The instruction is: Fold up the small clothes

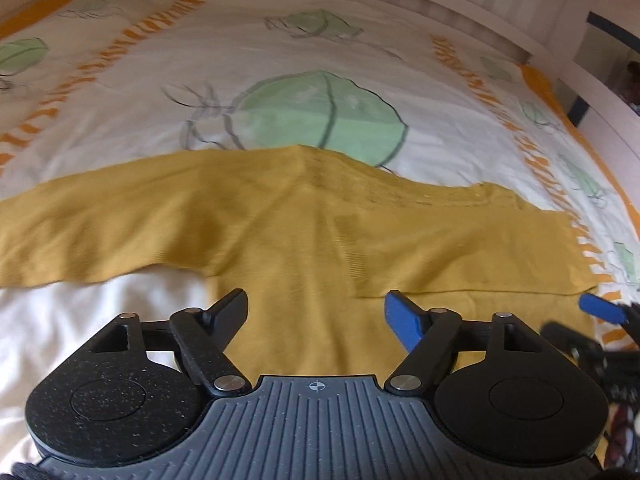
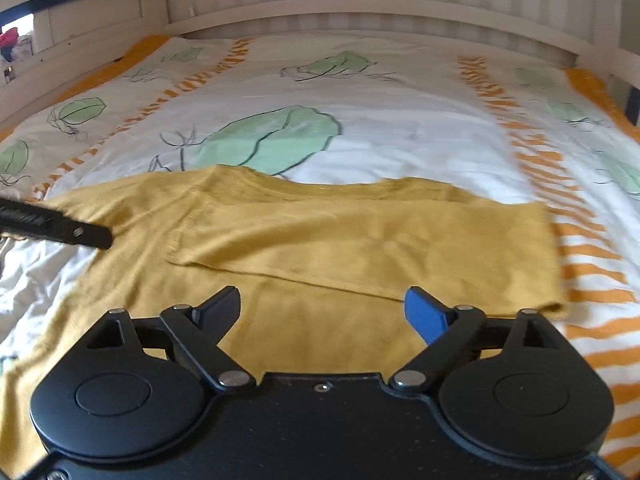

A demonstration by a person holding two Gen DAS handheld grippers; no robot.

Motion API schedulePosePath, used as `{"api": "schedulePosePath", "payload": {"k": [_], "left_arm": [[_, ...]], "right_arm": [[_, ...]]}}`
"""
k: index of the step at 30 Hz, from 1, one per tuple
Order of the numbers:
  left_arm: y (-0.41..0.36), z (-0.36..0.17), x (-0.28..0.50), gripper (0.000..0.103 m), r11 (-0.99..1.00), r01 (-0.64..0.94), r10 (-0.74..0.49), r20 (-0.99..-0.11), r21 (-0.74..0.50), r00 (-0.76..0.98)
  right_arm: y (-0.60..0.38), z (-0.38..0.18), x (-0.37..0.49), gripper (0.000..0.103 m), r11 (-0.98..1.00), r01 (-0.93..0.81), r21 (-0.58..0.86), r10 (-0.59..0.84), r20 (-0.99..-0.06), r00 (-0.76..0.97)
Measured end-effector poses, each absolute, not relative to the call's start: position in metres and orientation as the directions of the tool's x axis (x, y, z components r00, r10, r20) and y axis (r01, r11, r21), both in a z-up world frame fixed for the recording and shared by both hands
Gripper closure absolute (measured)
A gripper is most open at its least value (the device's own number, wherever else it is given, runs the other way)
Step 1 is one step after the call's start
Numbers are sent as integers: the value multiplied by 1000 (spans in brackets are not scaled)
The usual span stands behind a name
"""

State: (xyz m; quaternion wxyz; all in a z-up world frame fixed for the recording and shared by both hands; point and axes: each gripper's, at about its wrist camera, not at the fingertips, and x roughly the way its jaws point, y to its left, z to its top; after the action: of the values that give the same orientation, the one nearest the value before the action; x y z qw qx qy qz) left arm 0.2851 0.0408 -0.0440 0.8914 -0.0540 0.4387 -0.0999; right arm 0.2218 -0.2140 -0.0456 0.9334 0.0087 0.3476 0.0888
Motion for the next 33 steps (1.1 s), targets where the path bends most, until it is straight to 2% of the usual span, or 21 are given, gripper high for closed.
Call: {"api": "schedulePosePath", "payload": {"k": [6, 11, 17, 22, 24, 27, 33], "left_arm": [[8, -60, 306, 47, 967, 198, -247, -771, -159, 587], [-4, -73, 321, 51, 973, 207, -208, -789, -105, 578], [-5, -84, 334, 54, 974, 185, -215, -797, -132, 565], [-7, -83, 345, 70, 968, 170, -250, -790, -185, 560], [-9, -83, 348, 88, 966, 166, -259, -789, -199, 557], [-10, -76, 345, 92, 972, 141, -236, -771, -189, 592], [-4, -33, 329, 93, 974, 175, -227, -679, -145, 698]], "right_arm": [[-222, -55, 214, 11, 978, -195, 76, 198, -629, 752], [-221, -59, 219, 11, 960, -259, 102, 264, -633, 728], [-216, -56, 219, 11, 953, -284, 105, 287, -617, 733], [-217, -57, 221, 11, 952, -280, 121, 292, -624, 725], [-215, -58, 221, 11, 952, -284, 114, 291, -629, 721], [-213, -60, 222, 11, 952, -286, 111, 288, -640, 712], [-216, -66, 225, 11, 949, -271, 160, 307, -666, 680]]}}
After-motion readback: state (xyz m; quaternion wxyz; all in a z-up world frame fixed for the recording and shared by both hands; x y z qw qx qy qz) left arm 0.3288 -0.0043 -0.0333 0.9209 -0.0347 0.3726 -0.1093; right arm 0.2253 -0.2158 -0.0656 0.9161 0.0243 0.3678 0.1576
